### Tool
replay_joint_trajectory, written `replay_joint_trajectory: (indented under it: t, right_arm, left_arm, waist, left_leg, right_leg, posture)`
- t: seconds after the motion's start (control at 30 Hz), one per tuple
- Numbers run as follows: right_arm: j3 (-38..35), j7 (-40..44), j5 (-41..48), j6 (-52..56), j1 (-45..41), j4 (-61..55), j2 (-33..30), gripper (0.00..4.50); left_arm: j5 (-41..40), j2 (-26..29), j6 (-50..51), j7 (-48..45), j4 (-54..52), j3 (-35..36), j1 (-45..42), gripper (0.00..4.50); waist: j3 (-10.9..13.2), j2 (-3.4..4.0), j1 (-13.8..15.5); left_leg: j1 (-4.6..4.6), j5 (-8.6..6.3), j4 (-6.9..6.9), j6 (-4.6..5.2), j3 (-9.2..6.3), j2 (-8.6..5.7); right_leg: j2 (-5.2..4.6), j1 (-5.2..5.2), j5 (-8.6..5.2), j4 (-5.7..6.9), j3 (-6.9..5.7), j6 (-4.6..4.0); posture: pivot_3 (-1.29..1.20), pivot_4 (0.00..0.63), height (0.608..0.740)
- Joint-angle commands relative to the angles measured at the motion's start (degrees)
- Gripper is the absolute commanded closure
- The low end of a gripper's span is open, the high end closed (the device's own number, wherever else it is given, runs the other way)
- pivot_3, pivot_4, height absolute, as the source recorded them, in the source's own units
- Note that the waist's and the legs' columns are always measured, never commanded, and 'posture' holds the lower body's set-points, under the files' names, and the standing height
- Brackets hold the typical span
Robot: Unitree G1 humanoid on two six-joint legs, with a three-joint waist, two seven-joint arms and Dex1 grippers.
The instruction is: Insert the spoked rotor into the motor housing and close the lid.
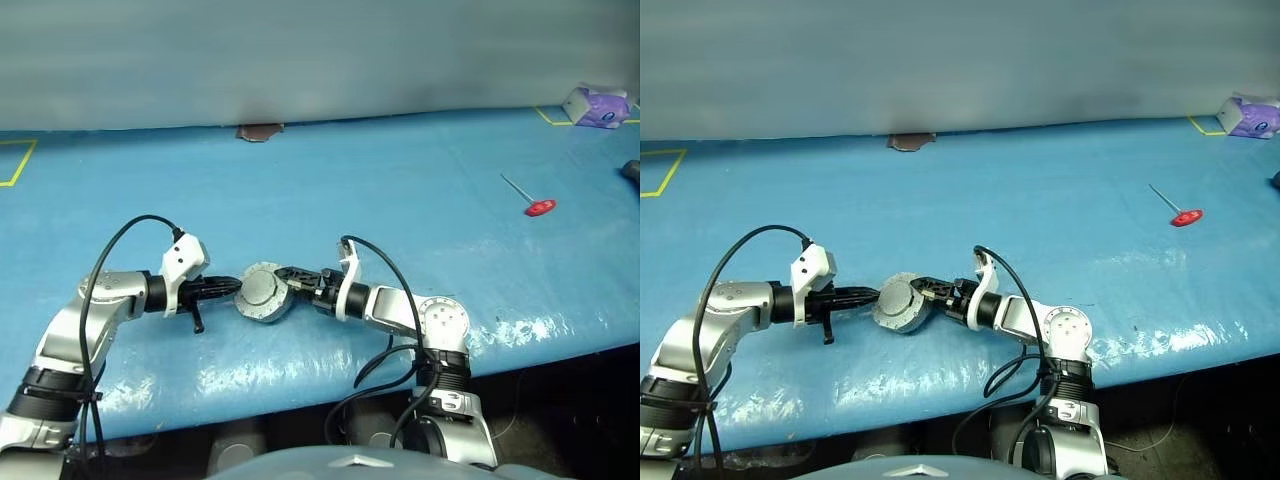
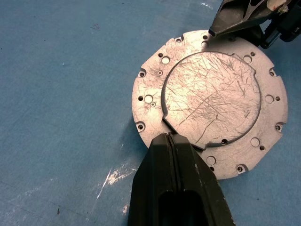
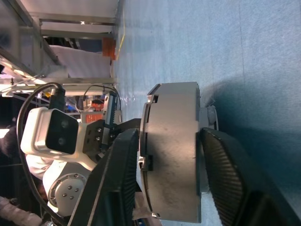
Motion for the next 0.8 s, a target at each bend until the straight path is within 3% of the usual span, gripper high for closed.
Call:
replay_joint_trajectory:
  t: [0.03,0.8]
  right_arm:
    - [3.50,-0.82,4.63,2.23,6.02,-2.61,7.66,3.10]
    - [10.62,2.78,1.87,4.64,8.46,-4.61,2.38,3.21]
  left_arm:
    - [0.04,-0.81,0.27,-0.42,-0.68,-2.22,0.11,4.50]
    - [0.17,-0.60,0.75,-0.52,-1.19,-1.99,0.66,4.50]
  waist:
    - [0.00,0.00,-0.11]
    - [-0.13,0.19,-2.52]
  left_leg:
    - [0.00,0.00,0.00,0.00,-0.01,0.00]
    - [0.25,0.04,-0.14,0.07,-0.03,0.12]
  right_leg:
    - [0.01,0.00,0.00,0.00,-0.01,0.00]
    - [0.17,0.08,-0.08,0.09,0.02,-0.15]
  posture:
    - [0.00,0.150,0.740]
    - [0.00,0.150,0.740]
